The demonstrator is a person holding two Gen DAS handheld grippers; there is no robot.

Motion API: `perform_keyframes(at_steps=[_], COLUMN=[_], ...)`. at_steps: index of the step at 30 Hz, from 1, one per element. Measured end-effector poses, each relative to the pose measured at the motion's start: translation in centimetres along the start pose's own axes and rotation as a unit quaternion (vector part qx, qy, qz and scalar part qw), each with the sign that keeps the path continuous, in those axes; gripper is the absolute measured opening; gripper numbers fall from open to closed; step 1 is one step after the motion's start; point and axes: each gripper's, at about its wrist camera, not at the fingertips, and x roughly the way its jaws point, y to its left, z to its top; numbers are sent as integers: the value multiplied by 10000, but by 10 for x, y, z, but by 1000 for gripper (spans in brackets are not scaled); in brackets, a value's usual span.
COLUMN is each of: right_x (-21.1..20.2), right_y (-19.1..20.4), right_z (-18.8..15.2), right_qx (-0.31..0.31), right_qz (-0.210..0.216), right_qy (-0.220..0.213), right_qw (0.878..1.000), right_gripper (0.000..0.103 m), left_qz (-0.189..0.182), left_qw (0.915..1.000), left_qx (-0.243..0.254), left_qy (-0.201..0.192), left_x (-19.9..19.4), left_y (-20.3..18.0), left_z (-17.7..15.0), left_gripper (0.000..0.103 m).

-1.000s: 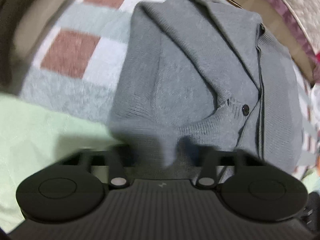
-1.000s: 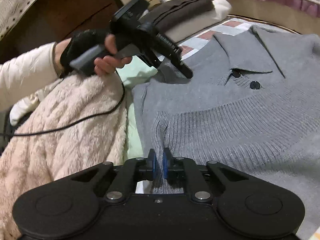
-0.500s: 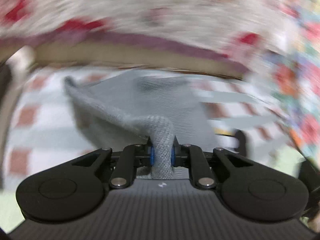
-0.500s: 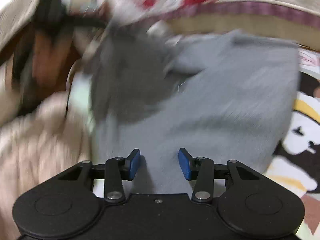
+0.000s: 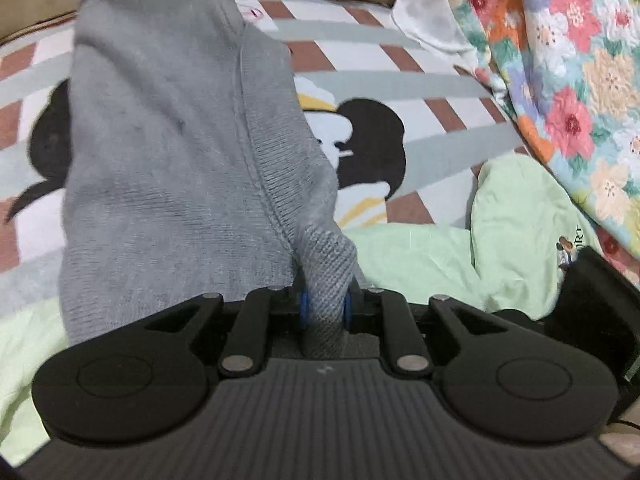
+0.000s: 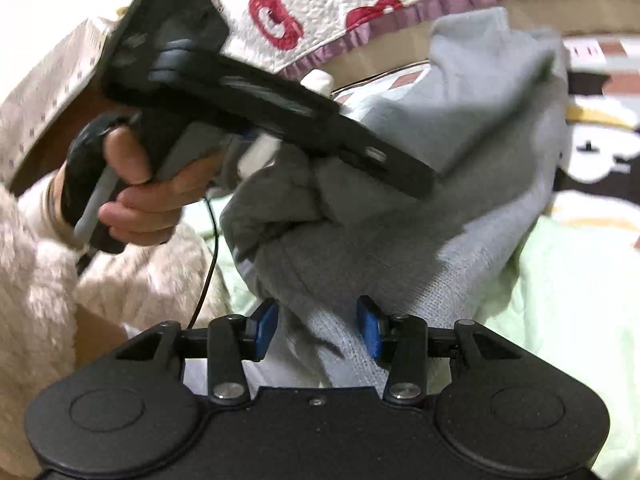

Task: Fold clothes

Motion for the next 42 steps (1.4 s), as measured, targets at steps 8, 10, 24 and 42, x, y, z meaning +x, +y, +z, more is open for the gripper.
perform_keyframes(at_steps=[8, 10, 24, 42], right_x=[13, 11, -21, -43], right_y=[1, -1, -60, -5], right_z=[7, 5, 20, 74], right_qx=[-21, 58, 3099, 1321], right_qz=[-83, -45, 158, -242], right_qy=[63, 48, -1150, -1993], right_qw=[9999, 10000, 9437, 9707], right_gripper=[50, 50, 77, 16], left_qz=[-875, -979, -269, -406], left_qw=[9926, 9868, 9879, 9922], left_qx=[-474, -664, -1098, -786], left_qy=[-693, -1102, -1064, -882], left_x=[-50, -69, -70, -76], left_y=[5, 14, 70, 21], left_z=[-3, -3, -51, -61], left_gripper=[60, 67, 72, 28])
